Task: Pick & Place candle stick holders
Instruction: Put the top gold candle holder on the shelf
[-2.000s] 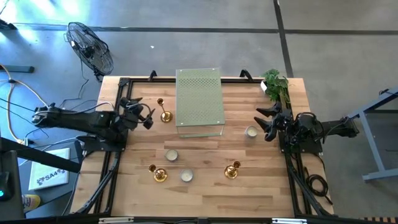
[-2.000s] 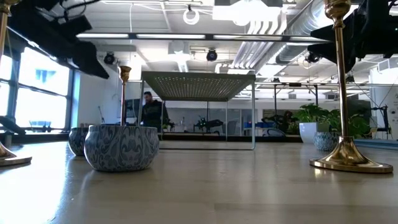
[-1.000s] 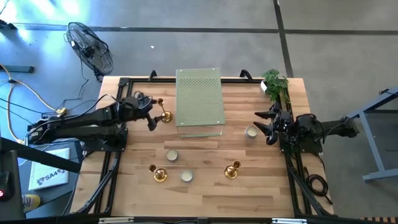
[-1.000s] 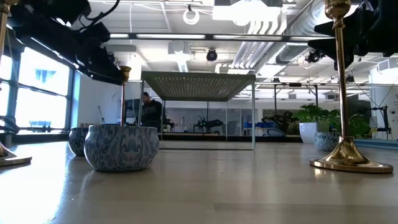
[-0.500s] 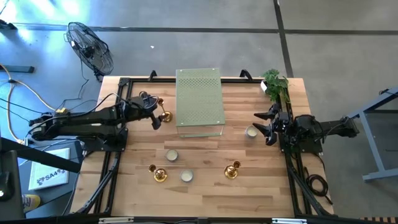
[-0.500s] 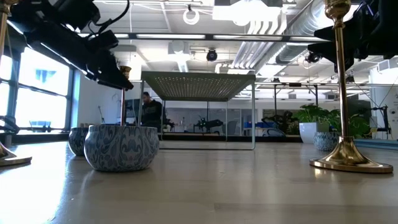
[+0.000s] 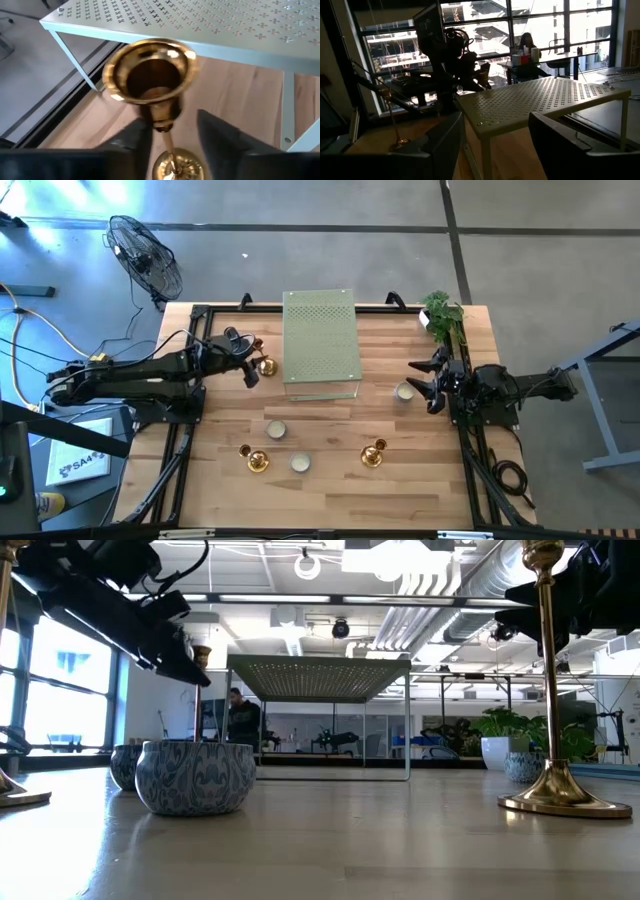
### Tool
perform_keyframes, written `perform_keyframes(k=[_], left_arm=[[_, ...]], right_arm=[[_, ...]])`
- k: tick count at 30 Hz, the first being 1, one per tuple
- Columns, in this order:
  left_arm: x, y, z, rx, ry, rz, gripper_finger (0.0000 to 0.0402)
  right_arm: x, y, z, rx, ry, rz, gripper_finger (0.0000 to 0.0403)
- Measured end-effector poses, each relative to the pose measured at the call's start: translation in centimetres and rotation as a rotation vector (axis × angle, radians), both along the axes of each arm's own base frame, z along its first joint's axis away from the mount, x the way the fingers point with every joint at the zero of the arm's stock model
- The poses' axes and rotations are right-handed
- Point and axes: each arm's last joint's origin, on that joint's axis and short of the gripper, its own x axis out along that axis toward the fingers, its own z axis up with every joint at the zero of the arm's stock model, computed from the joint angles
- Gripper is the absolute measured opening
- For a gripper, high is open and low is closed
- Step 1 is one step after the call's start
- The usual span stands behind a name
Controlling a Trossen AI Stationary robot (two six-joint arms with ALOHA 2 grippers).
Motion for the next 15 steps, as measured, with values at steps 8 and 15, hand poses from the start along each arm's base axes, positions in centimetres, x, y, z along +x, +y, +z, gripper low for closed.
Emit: perform_keyframes(k=[8,15], left_arm=[[-0.01,0.01,0.01,0.014,0.008,-0.001,0.0016],[0.01,0.08,0.35,-0.007,-0.011,0.033,0.0009]], right_arm=[[0.0,0.0,0.0,0.0,0.0,0.0,0.0224],[0.0,0.0,0.0,0.0,0.0,-0.001,0.0224]])
